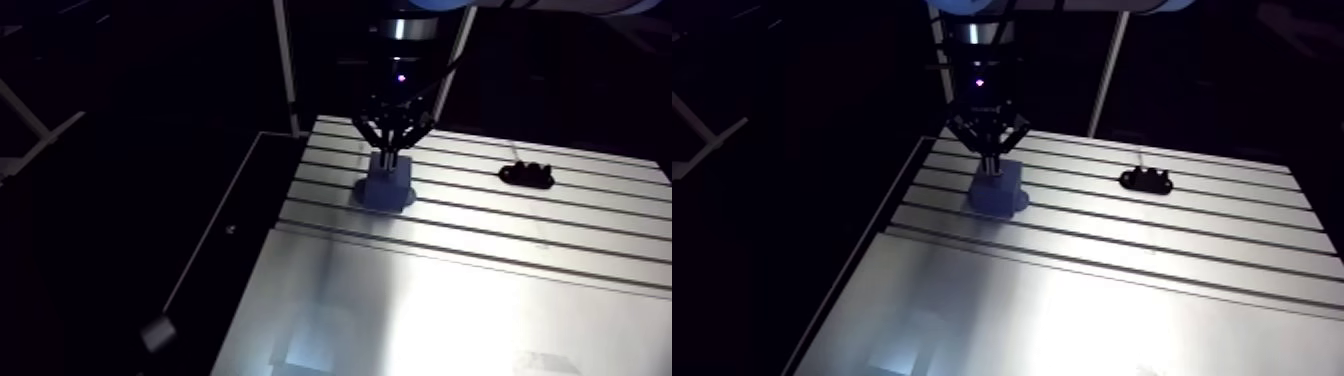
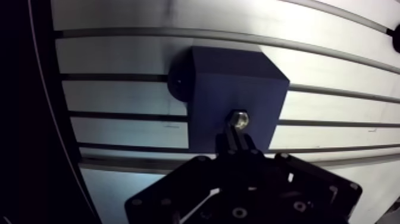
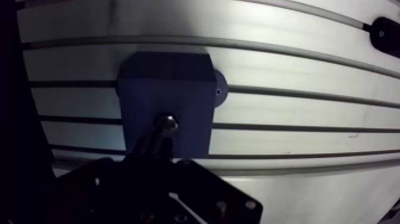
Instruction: Pick up the M10 bolt and insert it into the hex recess until seated.
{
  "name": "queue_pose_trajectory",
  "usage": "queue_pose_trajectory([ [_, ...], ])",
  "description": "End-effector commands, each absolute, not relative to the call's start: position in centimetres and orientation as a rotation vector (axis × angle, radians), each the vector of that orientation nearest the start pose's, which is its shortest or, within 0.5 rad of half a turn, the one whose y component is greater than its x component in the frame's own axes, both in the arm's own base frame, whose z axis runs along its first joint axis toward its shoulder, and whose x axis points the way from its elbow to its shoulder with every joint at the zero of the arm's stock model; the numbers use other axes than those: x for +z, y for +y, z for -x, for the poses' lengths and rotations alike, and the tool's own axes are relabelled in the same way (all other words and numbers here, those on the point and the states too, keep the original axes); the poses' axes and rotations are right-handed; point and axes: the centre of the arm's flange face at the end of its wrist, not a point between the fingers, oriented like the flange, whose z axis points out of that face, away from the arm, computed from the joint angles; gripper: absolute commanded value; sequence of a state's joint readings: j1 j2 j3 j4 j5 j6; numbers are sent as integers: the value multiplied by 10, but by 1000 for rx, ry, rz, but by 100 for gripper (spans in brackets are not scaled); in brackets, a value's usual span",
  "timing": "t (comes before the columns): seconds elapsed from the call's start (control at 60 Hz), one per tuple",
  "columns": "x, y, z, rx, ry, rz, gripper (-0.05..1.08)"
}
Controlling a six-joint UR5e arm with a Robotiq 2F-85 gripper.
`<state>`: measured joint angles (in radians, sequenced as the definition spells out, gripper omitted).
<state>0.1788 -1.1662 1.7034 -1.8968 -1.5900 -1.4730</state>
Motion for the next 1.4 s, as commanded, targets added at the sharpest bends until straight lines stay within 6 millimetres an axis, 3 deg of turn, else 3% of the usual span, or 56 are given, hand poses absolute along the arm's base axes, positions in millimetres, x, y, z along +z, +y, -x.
queue_pose_trajectory([
  [0.017, 232, -233, 548, 72, 2928, 123, 107],
  [1.4, 230, -233, 548, 74, 2924, 123, 107],
])
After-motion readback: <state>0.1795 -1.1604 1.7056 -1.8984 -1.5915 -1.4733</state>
